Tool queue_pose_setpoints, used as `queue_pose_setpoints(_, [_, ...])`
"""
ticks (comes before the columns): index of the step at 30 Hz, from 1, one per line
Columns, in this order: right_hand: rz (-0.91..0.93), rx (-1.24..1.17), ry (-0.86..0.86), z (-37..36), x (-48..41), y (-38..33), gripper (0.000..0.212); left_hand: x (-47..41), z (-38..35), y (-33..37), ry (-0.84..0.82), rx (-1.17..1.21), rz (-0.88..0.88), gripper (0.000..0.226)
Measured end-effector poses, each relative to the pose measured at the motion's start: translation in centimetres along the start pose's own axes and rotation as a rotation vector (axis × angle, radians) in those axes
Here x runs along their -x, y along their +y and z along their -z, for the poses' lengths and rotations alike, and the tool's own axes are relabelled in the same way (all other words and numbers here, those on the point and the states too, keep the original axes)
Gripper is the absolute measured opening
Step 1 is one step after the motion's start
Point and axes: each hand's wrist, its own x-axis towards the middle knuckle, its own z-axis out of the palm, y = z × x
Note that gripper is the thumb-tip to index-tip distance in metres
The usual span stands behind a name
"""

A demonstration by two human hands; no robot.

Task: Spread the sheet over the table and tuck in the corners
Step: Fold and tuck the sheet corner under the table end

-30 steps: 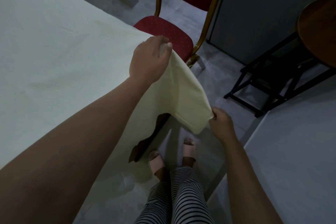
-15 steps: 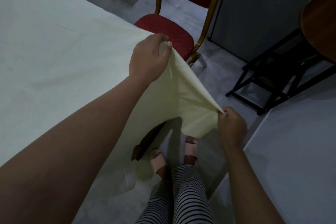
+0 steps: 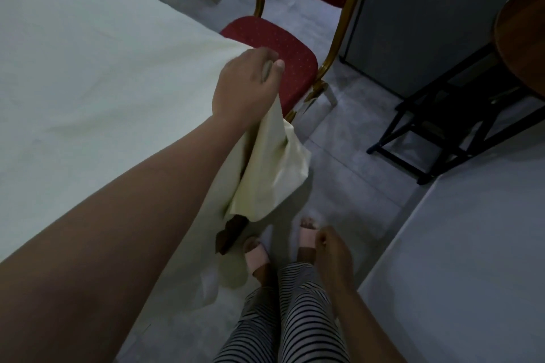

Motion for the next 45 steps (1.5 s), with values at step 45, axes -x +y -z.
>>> queue_pose_setpoints(45, [-0.141, 0.052, 0.411, 3.9, -12.0, -6.3, 0.045, 0.1, 0.3, 0.1, -0.031, 0.032, 0.026, 0.038])
